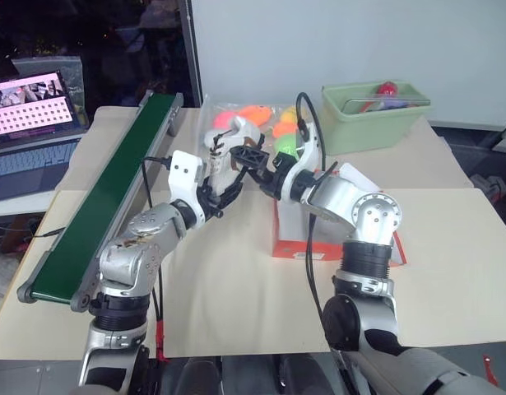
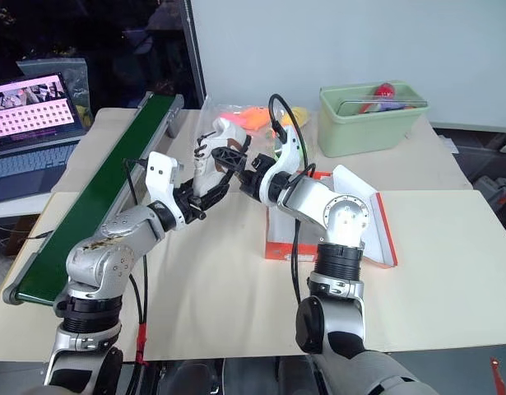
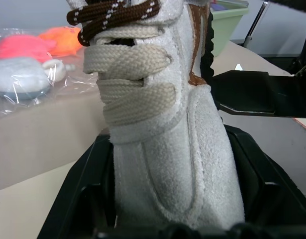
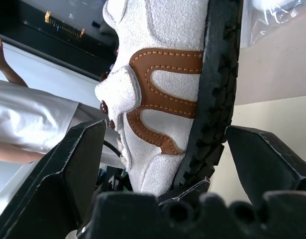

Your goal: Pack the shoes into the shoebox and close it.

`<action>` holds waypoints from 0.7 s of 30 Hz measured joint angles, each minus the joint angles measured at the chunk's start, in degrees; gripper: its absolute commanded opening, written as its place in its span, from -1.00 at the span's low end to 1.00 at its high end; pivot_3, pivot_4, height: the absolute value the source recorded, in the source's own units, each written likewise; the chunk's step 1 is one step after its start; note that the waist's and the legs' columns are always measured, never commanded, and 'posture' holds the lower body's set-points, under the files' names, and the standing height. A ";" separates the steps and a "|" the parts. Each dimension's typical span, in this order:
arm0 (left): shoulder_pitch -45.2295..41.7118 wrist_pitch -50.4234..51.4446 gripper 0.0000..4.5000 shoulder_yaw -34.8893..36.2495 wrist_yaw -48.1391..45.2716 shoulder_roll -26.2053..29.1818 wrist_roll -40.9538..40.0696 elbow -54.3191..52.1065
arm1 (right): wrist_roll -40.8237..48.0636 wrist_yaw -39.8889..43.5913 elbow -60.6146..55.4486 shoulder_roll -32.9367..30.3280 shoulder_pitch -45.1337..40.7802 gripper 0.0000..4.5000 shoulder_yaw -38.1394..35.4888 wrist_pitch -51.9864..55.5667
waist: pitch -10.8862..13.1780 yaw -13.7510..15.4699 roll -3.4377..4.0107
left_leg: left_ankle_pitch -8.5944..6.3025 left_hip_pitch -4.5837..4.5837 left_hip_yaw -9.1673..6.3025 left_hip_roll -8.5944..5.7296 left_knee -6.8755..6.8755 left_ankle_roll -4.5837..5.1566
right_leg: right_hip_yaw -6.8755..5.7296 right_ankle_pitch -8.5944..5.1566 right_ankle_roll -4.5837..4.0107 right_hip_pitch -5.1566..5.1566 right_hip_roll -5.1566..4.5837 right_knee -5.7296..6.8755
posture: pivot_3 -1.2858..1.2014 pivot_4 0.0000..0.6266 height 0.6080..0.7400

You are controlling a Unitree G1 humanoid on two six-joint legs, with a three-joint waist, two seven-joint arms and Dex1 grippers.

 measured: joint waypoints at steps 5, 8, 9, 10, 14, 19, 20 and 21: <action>0.01 0.11 0.13 -0.32 0.16 -0.66 0.27 -0.84 | -0.37 -0.04 -0.10 0.01 0.01 1.00 1.18 -1.44 | 0.00 -0.07 0.00 | 0.00 0.02 0.00 0.01 0.00 0.00 | 0.00 0.00 0.00 0.00 0.01 -0.03 | 0.03 -0.52 0.83; 0.01 0.47 0.13 -0.05 0.66 -1.05 0.27 -0.84 | -1.88 0.46 0.32 0.00 0.03 1.00 2.37 -2.77 | 0.00 -0.08 0.00 | 0.00 0.02 0.00 0.01 0.00 0.00 | 0.00 0.00 0.00 0.00 0.01 -0.05 | 0.03 -0.52 0.83; 0.01 0.53 0.13 0.03 0.75 -1.07 0.26 -0.84 | -2.32 0.75 0.40 0.00 0.05 1.00 2.80 -3.15 | 0.00 -0.07 0.00 | 0.00 0.02 0.00 0.01 0.00 0.00 | 0.00 0.00 0.00 0.00 0.01 -0.05 | 0.03 -0.52 0.83; 0.01 0.61 0.13 0.19 0.85 -1.10 0.26 -0.84 | -3.24 1.18 0.43 0.00 0.06 1.00 3.57 -3.63 | 0.00 -0.08 0.00 | 0.00 0.01 0.00 0.01 0.00 0.00 | 0.00 0.00 0.00 -0.01 0.01 -0.04 | 0.03 -0.52 0.83; 0.00 0.77 0.13 0.52 0.88 -1.10 0.25 -0.83 | -4.76 2.37 0.63 -0.03 0.18 0.77 4.74 -4.83 | 0.00 0.00 0.01 | 0.00 0.01 0.00 0.01 0.00 0.00 | 0.00 0.00 0.00 0.00 0.00 -0.04 | 0.03 -0.52 0.83; -0.02 0.78 0.13 0.70 0.87 -1.09 0.20 -1.08 | -5.94 3.54 0.82 -0.05 1.15 0.06 5.19 -6.05 | 0.00 0.01 0.01 | 0.00 0.01 -0.01 0.01 0.00 0.00 | 0.00 0.00 0.00 0.00 0.00 -0.04 | 0.03 -0.52 0.83; -0.02 0.78 0.13 0.78 0.87 -1.07 0.19 -1.19 | -5.94 3.68 0.82 -0.05 1.21 -0.05 5.19 -6.17 | 0.00 0.02 0.01 | 0.00 0.01 -0.01 0.01 0.00 0.00 | 0.00 0.00 0.00 0.00 0.00 -0.04 | 0.03 -0.52 0.83; -0.03 0.78 0.13 0.86 0.87 -1.09 0.17 -1.34 | -5.94 3.82 0.82 -0.05 1.23 -0.20 5.19 -6.27 | 0.00 0.02 0.01 | 0.00 0.01 -0.01 0.01 0.00 0.00 | 0.00 0.00 0.00 0.00 0.00 -0.04 | 0.03 -0.52 0.83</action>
